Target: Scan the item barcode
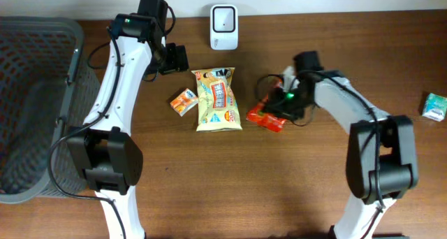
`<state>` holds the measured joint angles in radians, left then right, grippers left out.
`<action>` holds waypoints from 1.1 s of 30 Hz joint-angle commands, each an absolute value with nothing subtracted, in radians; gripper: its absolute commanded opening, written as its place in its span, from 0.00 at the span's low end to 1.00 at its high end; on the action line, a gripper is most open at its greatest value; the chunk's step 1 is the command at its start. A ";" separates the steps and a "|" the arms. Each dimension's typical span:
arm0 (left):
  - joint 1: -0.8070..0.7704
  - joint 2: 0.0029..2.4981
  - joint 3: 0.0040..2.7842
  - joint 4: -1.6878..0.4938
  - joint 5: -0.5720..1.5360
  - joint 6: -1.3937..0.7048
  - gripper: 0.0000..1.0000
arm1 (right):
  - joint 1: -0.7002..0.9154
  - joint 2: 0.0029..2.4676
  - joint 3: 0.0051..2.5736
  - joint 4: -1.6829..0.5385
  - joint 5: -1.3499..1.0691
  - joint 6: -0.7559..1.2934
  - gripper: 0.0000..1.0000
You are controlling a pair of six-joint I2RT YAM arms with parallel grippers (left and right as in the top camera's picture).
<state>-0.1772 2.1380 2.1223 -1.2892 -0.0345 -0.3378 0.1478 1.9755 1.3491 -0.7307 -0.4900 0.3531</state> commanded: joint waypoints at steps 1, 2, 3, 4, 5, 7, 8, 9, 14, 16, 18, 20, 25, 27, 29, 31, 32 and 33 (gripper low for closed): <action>-0.174 2.148 2.125 -1.287 -0.042 -0.348 0.99 | 0.133 1.987 1.552 -0.844 -0.512 0.393 0.60; -0.174 2.148 2.125 -1.287 -0.042 -0.348 0.99 | 0.121 1.987 1.642 -0.918 -0.486 0.364 0.64; -0.174 2.148 2.125 -1.287 -0.042 -0.348 0.99 | 0.116 1.987 1.686 -0.963 -0.430 0.348 0.65; -0.174 2.148 2.125 -1.287 -0.042 -0.348 0.99 | 0.120 1.987 1.692 -1.000 -0.367 0.348 0.50; -0.174 2.148 2.125 -1.287 -0.042 -0.348 0.99 | 0.132 1.990 1.673 -1.031 -0.317 0.348 0.33; -0.173 2.148 2.125 -1.287 -0.042 -0.348 0.99 | 0.166 1.990 1.587 -1.020 -0.282 0.349 0.04; -0.174 2.148 2.125 -1.287 -0.042 -0.348 0.99 | 0.182 1.990 1.539 -0.989 -0.279 0.349 0.04; -0.174 2.148 2.125 -1.287 -0.042 -0.348 0.99 | 0.208 1.990 1.468 -0.940 -0.279 0.359 0.04; -0.175 2.148 2.125 -1.287 -0.042 -0.348 0.99 | 0.291 1.990 1.310 -0.818 -0.279 0.402 0.04; -0.175 2.148 2.125 -1.287 -0.042 -0.348 0.99 | 0.309 1.982 1.314 -0.833 -0.289 0.402 0.04; -0.175 2.148 2.125 -1.287 -0.042 -0.348 0.99 | 0.294 1.934 1.390 -0.947 -0.301 0.373 0.04; -0.175 2.148 2.125 -1.287 -0.042 -0.348 0.99 | 0.255 1.889 1.507 -1.055 -0.255 0.345 0.04; -0.175 2.148 2.125 -1.287 -0.042 -0.348 0.99 | 0.163 1.884 1.534 -0.961 -0.070 0.349 0.13; -0.175 2.148 2.125 -1.287 -0.042 -0.348 0.99 | 0.169 1.927 1.433 -0.824 -0.077 0.349 0.13; -0.176 2.148 2.125 -1.287 -0.042 -0.348 0.99 | 0.168 1.953 1.335 -0.686 -0.046 0.349 0.13; -0.175 2.148 2.125 -1.287 -0.042 -0.348 0.99 | 0.158 1.955 1.301 -0.630 0.091 0.349 0.15; -0.176 2.148 2.125 -1.287 -0.042 -0.348 0.99 | 0.151 1.955 1.302 -0.624 0.137 0.349 0.19; -0.175 2.148 2.125 -1.287 -0.042 -0.348 0.99 | 0.141 1.955 1.304 -0.635 0.206 0.349 0.19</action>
